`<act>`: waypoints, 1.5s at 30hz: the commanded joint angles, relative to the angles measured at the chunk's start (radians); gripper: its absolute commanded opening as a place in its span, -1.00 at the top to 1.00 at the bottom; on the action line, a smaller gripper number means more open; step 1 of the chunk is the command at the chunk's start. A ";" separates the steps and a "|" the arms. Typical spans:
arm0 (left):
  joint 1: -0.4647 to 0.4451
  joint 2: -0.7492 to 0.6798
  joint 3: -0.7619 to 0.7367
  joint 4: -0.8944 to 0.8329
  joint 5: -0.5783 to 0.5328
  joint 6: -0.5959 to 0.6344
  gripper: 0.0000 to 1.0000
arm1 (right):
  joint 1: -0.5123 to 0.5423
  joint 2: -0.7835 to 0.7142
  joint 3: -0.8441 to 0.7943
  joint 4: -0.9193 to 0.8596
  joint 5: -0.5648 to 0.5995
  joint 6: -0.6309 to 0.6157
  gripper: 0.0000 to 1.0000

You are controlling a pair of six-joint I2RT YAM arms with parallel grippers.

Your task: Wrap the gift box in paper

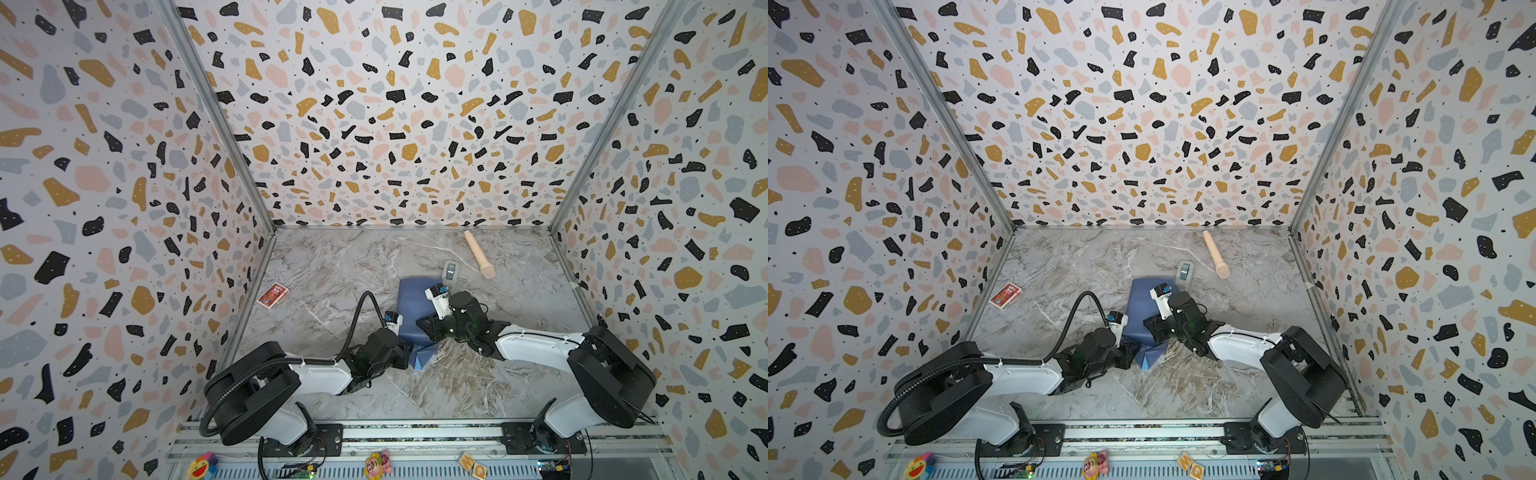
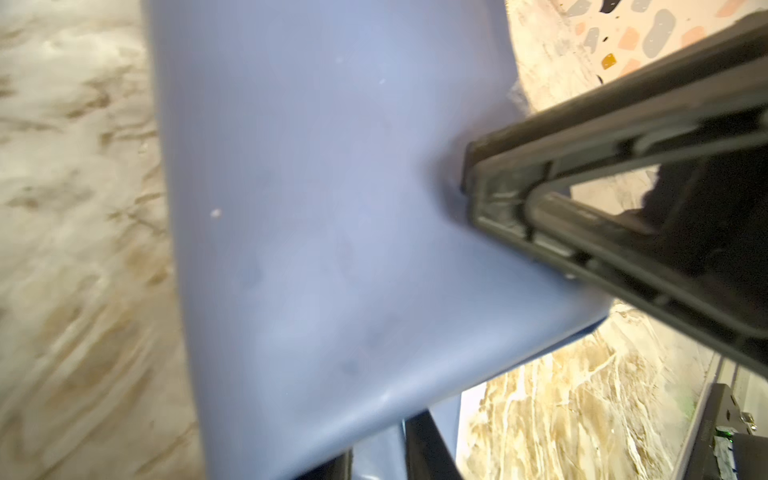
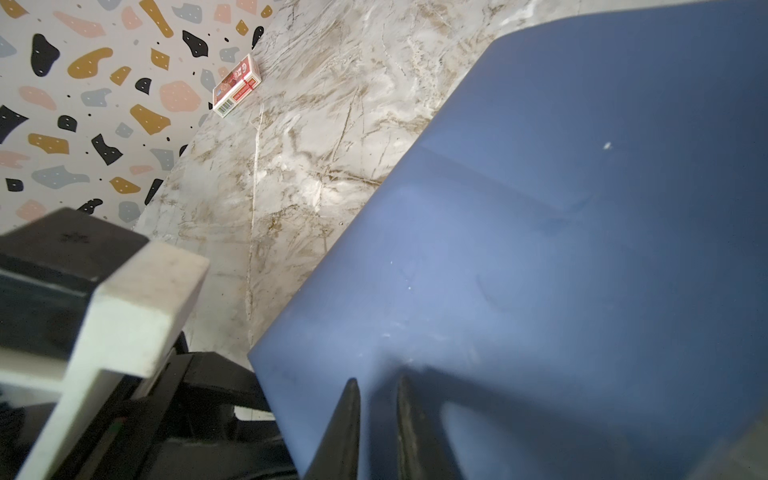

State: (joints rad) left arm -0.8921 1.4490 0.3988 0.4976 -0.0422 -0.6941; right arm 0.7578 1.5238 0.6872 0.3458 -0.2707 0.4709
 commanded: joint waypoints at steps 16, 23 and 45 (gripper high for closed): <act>-0.004 0.014 -0.034 0.006 0.014 0.020 0.58 | 0.014 0.005 -0.043 -0.140 -0.017 0.005 0.63; -0.004 -0.189 -0.099 -0.051 -0.028 0.015 0.34 | 0.014 0.007 -0.041 -0.139 -0.016 0.005 0.63; -0.003 0.043 0.050 0.062 -0.010 0.028 0.71 | 0.014 -0.008 -0.043 -0.148 -0.014 0.003 0.63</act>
State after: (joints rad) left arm -0.8932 1.4784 0.4210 0.4984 -0.0555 -0.6800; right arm 0.7578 1.5219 0.6834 0.3511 -0.2684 0.4709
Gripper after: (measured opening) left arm 0.149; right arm 0.184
